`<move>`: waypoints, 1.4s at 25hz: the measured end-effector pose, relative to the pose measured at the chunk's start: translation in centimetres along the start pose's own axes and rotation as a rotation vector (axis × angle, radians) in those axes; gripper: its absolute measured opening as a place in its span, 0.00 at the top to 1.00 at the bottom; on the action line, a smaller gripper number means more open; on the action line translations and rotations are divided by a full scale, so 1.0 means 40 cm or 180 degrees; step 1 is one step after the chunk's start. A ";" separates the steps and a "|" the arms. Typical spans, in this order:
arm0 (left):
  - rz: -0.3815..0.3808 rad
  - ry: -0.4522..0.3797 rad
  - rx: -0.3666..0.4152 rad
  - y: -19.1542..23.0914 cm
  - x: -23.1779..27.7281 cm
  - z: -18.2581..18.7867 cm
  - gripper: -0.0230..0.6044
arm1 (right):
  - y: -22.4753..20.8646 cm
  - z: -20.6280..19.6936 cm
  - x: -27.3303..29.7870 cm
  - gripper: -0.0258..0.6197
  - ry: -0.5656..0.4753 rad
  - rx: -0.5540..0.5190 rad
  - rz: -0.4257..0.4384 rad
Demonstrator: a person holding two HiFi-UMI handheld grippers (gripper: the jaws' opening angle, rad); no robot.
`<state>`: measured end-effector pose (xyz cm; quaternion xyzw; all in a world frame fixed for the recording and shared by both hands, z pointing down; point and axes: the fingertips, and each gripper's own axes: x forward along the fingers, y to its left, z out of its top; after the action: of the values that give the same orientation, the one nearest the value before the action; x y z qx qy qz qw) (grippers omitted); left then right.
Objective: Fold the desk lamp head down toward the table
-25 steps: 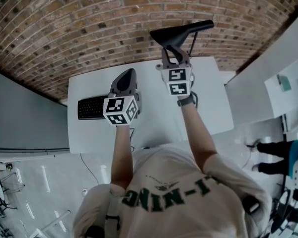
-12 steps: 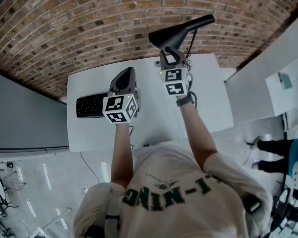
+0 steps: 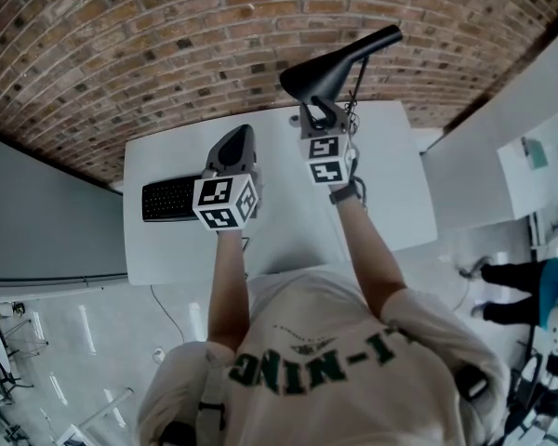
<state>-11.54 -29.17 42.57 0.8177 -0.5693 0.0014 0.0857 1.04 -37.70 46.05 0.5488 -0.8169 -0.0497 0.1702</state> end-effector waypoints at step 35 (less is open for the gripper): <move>-0.0023 0.0176 -0.0098 0.040 0.060 -0.053 0.96 | -0.085 -0.184 0.058 0.81 0.0364 0.0647 -0.0229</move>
<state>-11.99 -31.65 45.14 0.8179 -0.5638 0.0150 0.1140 5.69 -40.39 52.54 0.5942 -0.7864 0.0587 0.1581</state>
